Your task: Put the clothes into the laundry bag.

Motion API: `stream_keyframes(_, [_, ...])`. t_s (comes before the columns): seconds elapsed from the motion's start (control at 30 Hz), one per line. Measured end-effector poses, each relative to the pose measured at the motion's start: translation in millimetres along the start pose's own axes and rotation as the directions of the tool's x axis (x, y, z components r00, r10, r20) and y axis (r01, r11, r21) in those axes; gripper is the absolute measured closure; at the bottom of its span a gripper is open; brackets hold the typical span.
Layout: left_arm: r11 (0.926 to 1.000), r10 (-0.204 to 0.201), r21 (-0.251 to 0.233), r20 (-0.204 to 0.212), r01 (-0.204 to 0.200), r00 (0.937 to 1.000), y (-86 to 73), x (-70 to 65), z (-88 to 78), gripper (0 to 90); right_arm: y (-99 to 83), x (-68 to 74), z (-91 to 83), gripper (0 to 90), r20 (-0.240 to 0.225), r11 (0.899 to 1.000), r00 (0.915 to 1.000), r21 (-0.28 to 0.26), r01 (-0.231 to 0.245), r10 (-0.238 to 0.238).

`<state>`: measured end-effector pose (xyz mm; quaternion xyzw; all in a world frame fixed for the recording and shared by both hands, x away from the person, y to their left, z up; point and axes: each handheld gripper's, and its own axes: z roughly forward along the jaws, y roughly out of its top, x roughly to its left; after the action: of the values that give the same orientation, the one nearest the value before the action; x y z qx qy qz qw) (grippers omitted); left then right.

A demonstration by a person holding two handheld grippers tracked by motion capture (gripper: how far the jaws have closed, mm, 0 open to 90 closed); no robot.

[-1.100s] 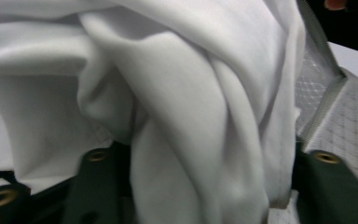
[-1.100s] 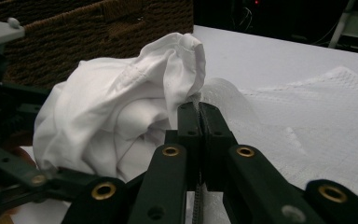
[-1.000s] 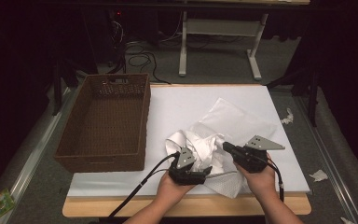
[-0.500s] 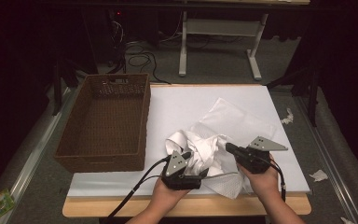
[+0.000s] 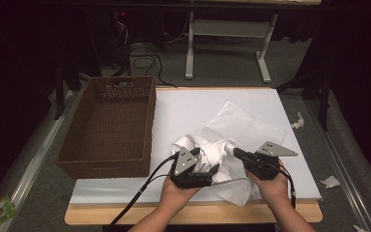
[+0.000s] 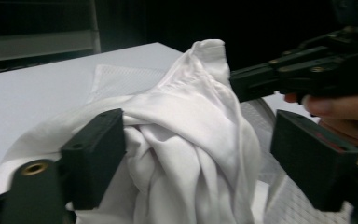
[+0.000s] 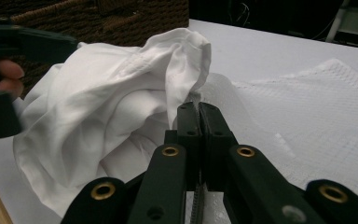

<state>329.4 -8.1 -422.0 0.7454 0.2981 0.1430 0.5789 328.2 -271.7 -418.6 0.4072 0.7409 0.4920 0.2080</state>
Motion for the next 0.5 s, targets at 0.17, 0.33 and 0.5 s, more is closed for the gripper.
stream_keyframes(0.17, [0.9979,-0.004,0.065,0.036,0.002,0.9993,-5.1,3.3,13.0,64.1,-0.5,1.5,0.7,88.7,-0.001,1.000,1.0000,0.006,0.004,-0.004])
stream_keyframes(0.33, [0.9937,0.011,0.111,0.056,-0.017,0.9984,-13.1,-3.6,21.2,79.6,-0.5,1.1,1.0,88.7,-0.001,1.000,1.0000,0.007,0.001,-0.001])
stream_keyframes(0.5, [0.9862,0.026,0.161,0.072,-0.037,0.9971,-22.9,-11.7,30.7,81.7,1.1,0.2,-0.1,88.8,0.005,1.000,1.0000,-0.007,0.002,-0.002])
